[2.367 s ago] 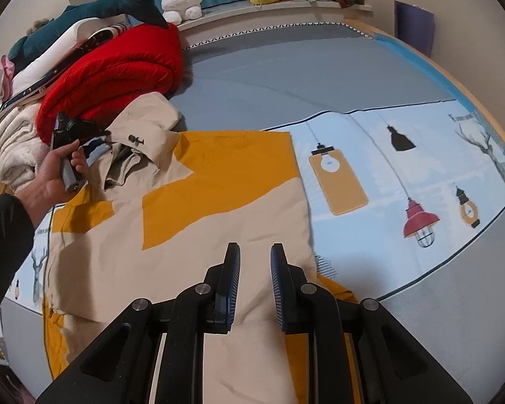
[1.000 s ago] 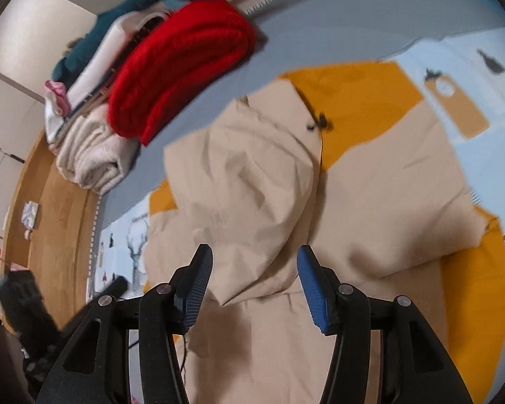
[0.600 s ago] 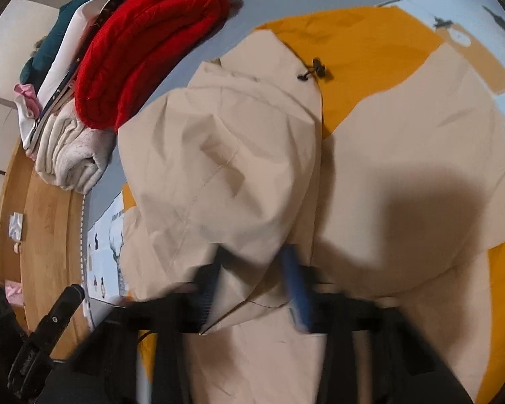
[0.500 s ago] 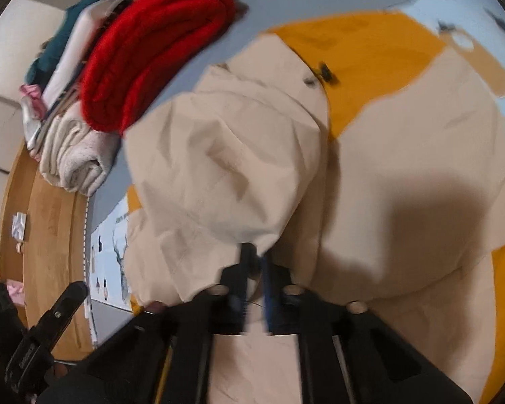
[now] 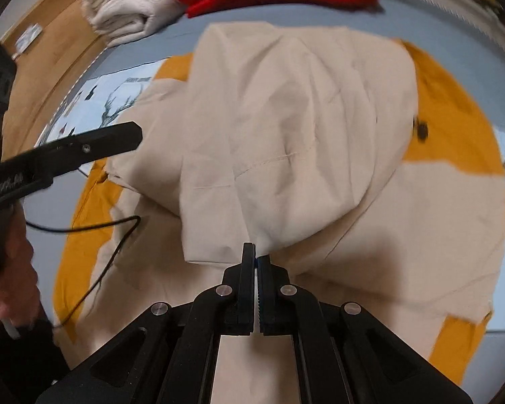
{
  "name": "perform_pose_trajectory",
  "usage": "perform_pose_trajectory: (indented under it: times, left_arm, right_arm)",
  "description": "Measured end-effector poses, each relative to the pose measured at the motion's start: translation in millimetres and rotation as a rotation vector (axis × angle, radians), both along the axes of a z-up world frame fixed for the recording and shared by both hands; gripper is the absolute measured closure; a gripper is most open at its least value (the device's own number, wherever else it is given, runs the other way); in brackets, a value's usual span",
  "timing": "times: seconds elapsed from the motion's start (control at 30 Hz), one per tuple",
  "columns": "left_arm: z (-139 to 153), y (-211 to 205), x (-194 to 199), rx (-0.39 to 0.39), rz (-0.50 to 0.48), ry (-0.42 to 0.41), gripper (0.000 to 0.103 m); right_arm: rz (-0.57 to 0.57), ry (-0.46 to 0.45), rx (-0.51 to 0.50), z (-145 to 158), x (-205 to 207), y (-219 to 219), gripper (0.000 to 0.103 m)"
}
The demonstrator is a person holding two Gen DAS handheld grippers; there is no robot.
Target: Fold large clothes
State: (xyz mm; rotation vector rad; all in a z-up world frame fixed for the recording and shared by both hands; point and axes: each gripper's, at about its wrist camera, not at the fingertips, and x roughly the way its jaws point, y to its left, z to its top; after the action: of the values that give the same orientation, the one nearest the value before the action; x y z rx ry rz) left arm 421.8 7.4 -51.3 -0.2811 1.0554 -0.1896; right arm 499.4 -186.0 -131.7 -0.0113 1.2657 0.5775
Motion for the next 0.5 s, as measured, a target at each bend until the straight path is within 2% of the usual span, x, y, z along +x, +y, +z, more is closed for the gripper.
perform_pose_trajectory:
  times: [0.03, 0.1, 0.17, 0.23, 0.27, 0.33, 0.37, 0.43, 0.5]
  left_arm:
    - [-6.4, -3.4, 2.0, -0.009, -0.003, 0.012, 0.049]
    - [-18.7, -7.9, 5.9, -0.013, -0.009, 0.041, 0.047]
    - [-34.5, -6.4, 10.0, -0.004, 0.026, 0.090, 0.048]
    - [-44.5, -1.6, 11.4, -0.053, 0.046, 0.111, 0.052]
    - [-48.7, 0.6, 11.8, -0.077, 0.055, 0.121, 0.057]
    - [-53.6, 2.9, 12.4, -0.133, 0.060, 0.125, 0.082]
    - [-54.5, 2.3, 12.7, -0.152, 0.056, 0.119, 0.087]
    - [-51.7, -1.5, 12.6, -0.143, 0.040, 0.092, 0.100]
    - [-44.5, -5.2, 10.8, -0.127, 0.024, 0.058, 0.102]
  right_arm:
    - [-0.018, 0.014, 0.011, -2.4, 2.0, -2.0, 0.101]
    - [-0.050, 0.043, 0.046, -6.0, 2.4, -6.5, 0.100]
    - [-0.093, 0.059, 0.069, -7.4, 6.0, -14.3, 0.099]
    - [-0.130, 0.072, 0.110, -6.7, 9.5, -25.2, 0.097]
    - [-0.154, 0.079, 0.138, -6.0, 12.8, -32.2, 0.095]
    - [-0.207, 0.085, 0.187, -4.6, 17.5, -44.3, 0.089]
    - [-0.248, 0.092, 0.226, -4.3, 21.0, -53.0, 0.084]
    - [-0.296, 0.102, 0.289, -2.1, 25.0, -63.7, 0.081]
    - [-0.333, 0.093, 0.332, 0.4, 26.6, -73.7, 0.077]
